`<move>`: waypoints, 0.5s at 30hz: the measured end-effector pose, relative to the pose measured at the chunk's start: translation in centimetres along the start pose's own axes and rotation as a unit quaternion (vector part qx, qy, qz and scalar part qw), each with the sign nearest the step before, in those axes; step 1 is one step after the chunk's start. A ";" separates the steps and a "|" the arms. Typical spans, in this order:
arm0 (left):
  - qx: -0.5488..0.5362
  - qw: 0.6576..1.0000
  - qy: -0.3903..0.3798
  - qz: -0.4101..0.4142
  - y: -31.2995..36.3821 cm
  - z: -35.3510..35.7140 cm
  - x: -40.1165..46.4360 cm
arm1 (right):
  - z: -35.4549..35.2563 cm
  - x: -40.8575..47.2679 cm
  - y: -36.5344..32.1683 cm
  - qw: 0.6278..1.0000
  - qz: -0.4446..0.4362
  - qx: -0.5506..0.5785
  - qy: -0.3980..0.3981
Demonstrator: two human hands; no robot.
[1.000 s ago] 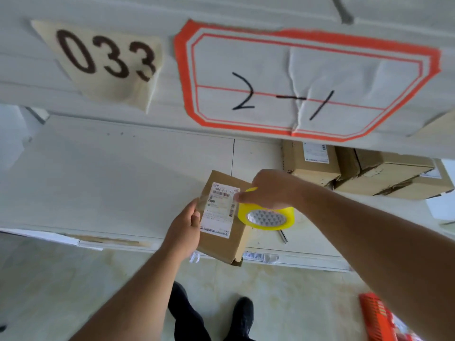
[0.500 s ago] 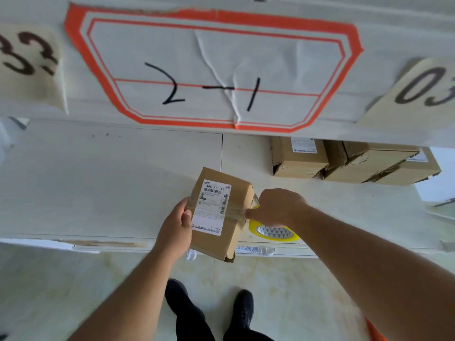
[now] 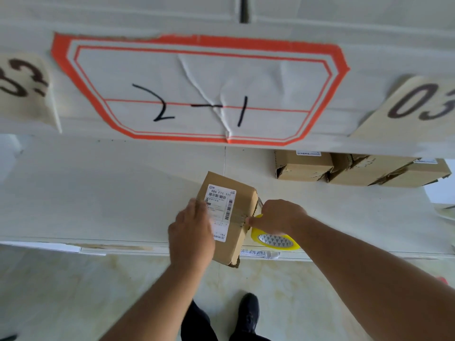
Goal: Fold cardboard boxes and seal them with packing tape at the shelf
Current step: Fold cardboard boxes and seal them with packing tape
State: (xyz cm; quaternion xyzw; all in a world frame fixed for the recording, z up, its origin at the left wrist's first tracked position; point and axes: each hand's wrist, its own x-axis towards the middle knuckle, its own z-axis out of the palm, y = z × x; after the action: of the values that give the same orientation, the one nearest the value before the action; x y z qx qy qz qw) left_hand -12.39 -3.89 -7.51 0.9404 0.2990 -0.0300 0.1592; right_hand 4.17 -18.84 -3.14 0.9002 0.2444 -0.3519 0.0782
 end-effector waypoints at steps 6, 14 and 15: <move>0.051 0.983 -0.155 -0.089 3.9 -0.5 -0.6 | 0.2 -0.1 0.0 1.000 0.003 0.020 0.003; -0.410 0.870 -0.268 -0.061 -2.7 -2.2 1.7 | -9.2 -3.6 -2.1 0.977 -0.119 0.175 0.014; -0.436 0.859 -0.261 -0.062 -3.3 -2.6 1.6 | -9.6 -3.4 -3.2 0.973 -0.124 0.195 0.016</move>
State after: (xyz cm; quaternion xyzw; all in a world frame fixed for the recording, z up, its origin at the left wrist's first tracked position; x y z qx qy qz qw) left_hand -13.12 0.38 -6.20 0.7122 0.2872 -0.1505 0.6226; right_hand 6.13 -14.33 6.41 0.8663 0.2819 -0.3852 -0.1471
